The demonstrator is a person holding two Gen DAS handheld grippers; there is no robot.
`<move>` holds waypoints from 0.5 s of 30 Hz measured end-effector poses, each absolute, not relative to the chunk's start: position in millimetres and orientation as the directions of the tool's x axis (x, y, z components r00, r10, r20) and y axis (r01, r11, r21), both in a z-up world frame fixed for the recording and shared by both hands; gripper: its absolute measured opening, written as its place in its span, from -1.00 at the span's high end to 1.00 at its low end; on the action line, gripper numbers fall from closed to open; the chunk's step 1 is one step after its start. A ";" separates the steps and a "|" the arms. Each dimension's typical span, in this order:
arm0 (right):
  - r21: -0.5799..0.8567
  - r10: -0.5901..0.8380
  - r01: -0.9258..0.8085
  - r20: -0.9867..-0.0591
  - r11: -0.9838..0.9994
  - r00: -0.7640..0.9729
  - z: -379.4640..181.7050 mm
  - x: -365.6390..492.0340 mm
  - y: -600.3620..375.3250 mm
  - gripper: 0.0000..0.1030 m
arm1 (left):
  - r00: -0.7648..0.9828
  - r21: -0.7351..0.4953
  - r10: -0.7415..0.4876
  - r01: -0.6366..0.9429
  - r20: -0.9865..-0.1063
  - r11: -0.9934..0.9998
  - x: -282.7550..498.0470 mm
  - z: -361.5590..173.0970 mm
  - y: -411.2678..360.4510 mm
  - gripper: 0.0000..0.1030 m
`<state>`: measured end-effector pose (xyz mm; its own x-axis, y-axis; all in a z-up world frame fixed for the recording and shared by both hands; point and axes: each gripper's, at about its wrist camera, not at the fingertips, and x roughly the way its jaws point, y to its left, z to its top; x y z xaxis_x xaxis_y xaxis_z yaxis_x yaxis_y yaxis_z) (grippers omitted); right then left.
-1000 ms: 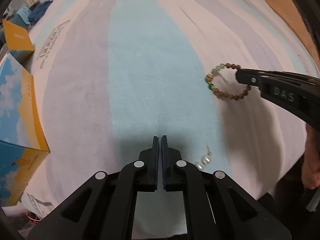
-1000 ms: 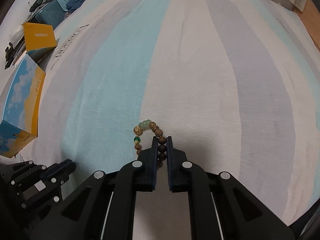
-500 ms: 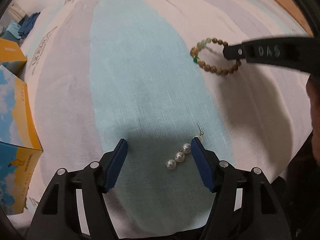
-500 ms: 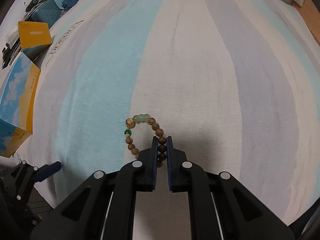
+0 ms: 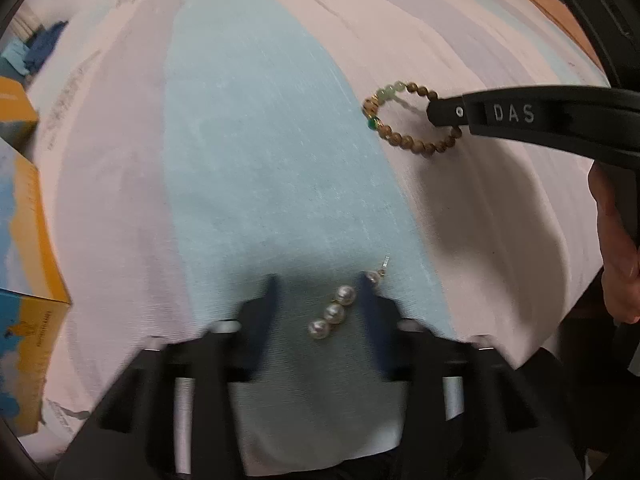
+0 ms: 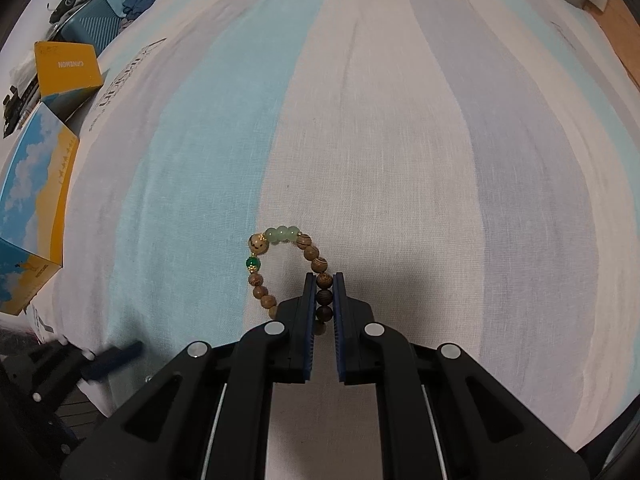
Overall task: Organize jewelry
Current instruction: 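Grasp the pearl earring with the left tool while the right tool grasps the green-brown bracelet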
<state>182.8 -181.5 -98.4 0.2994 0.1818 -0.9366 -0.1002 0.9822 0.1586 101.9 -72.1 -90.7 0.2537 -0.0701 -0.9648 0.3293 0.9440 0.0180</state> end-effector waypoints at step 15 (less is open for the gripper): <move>0.158 0.181 -0.099 -0.938 0.982 0.294 -99.0 180.2 -181.7 0.86 | 0.210 0.019 -0.066 0.377 -0.976 0.926 98.9 -104.1 -76.3 -0.47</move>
<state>180.2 -181.7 -99.0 0.2943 0.1806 -0.9385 -0.0990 0.9825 0.1580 98.9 -76.3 -104.1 0.2099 -0.0655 -0.9755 0.3772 0.9259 0.0190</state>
